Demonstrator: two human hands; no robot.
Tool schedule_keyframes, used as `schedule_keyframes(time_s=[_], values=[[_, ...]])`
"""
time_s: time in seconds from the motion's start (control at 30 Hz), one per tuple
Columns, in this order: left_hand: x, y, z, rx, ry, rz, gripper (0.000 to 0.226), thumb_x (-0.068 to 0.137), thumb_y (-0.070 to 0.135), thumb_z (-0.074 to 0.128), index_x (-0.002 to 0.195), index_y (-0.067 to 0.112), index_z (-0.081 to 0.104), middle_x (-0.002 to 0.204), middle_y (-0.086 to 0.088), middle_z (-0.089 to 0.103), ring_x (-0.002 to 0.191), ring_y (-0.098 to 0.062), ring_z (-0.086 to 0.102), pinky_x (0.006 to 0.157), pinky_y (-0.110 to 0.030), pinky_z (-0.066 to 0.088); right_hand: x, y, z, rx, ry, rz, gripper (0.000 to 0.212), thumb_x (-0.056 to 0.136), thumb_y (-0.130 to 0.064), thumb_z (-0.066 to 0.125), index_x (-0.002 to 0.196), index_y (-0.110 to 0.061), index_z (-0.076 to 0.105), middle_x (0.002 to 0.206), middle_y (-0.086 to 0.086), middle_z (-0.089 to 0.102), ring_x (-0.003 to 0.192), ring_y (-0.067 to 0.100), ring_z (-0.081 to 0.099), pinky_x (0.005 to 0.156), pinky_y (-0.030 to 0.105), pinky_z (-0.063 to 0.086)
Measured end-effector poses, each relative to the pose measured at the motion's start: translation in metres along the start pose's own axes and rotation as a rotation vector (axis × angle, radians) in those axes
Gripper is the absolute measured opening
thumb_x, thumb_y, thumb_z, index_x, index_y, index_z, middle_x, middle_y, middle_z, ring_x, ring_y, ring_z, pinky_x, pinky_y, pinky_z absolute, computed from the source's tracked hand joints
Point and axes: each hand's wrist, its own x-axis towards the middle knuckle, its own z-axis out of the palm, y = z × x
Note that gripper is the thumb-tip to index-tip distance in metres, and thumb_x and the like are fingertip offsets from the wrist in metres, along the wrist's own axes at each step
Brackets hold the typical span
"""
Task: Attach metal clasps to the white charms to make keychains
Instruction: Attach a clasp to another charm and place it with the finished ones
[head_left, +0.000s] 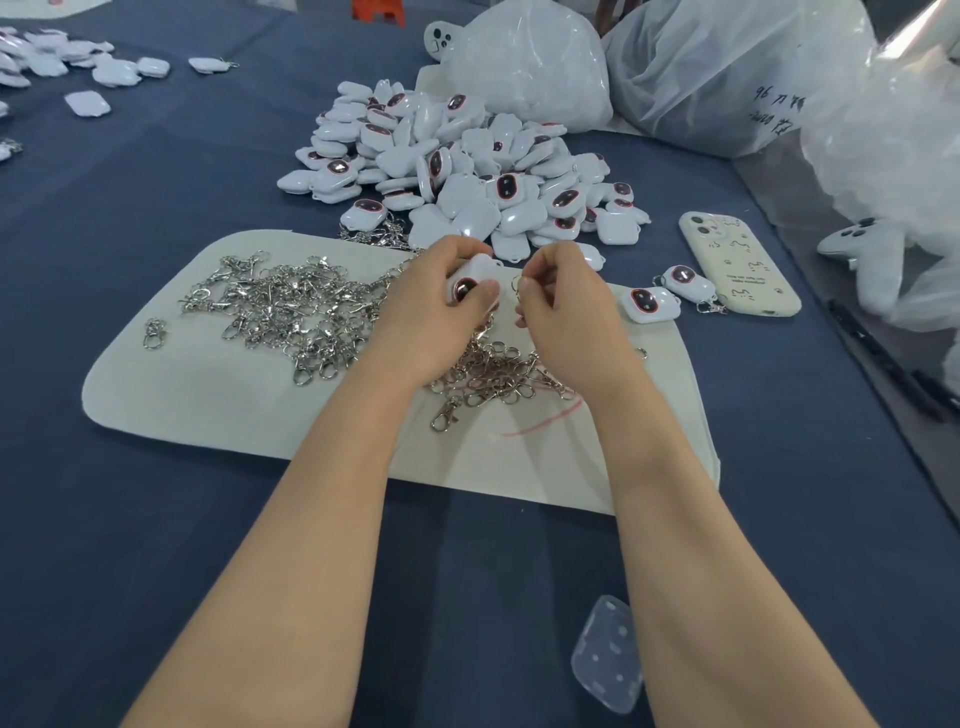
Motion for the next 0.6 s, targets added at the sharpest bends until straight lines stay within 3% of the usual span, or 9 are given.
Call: schedule_keyframes(time_s=[0.13, 0.17, 0.23, 0.3, 0.6], values=[[-0.0027, 0.0046, 0.0011, 0.005, -0.021, 0.016, 0.026, 0.094, 0.017, 0.055, 0.119, 0.021, 0.062, 0.099, -0.004, 0.063, 0.093, -0.026, 0.062, 0.090, -0.033, 0.050, -0.0016, -0.0033, 0.0002, -0.061, 0.009, -0.052, 0.007, 0.095, -0.005, 0.043, 0.093, -0.012, 0.042, 0.089, 0.007, 0.057, 0.087, 0.028, 0.060, 0.066, 0.028, 0.038], [-0.0030, 0.0050, 0.0009, 0.004, -0.021, 0.014, 0.026, 0.094, 0.017, 0.054, 0.118, 0.021, 0.062, 0.094, 0.000, 0.063, 0.087, -0.023, 0.065, 0.084, -0.026, 0.051, -0.0021, -0.0040, 0.0004, -0.066, 0.010, -0.061, 0.007, 0.095, -0.005, 0.043, 0.093, -0.012, 0.042, 0.089, 0.007, 0.056, 0.087, 0.028, 0.059, 0.065, 0.027, 0.036], [-0.0031, 0.0044, 0.0010, 0.013, -0.022, 0.004, 0.024, 0.095, 0.018, 0.054, 0.116, 0.023, 0.062, 0.075, 0.012, 0.058, 0.065, -0.012, 0.067, 0.057, -0.010, 0.043, -0.0030, -0.0047, 0.0015, -0.067, 0.009, -0.072, 0.007, 0.095, -0.004, 0.043, 0.093, -0.011, 0.042, 0.088, 0.007, 0.055, 0.085, 0.026, 0.056, 0.064, 0.026, 0.033], [-0.0031, 0.0041, 0.0018, 0.016, -0.023, -0.014, 0.022, 0.094, 0.018, 0.054, 0.113, 0.024, 0.063, 0.070, 0.017, 0.051, 0.052, -0.003, 0.064, 0.044, -0.005, 0.033, -0.0038, -0.0046, 0.0029, -0.065, 0.006, -0.073, 0.007, 0.095, -0.004, 0.043, 0.092, -0.011, 0.042, 0.086, 0.006, 0.054, 0.082, 0.024, 0.053, 0.062, 0.024, 0.030], [-0.0010, 0.0042, 0.0027, 0.009, 0.030, -0.055, 0.020, 0.092, 0.015, 0.055, 0.109, 0.015, 0.065, 0.082, 0.014, 0.057, 0.051, -0.002, 0.065, 0.049, -0.013, 0.046, -0.0042, -0.0035, 0.0066, -0.087, -0.023, -0.083, 0.010, 0.094, -0.001, 0.040, 0.092, -0.010, 0.040, 0.095, 0.014, 0.055, 0.084, 0.023, 0.048, 0.065, 0.023, 0.028]])
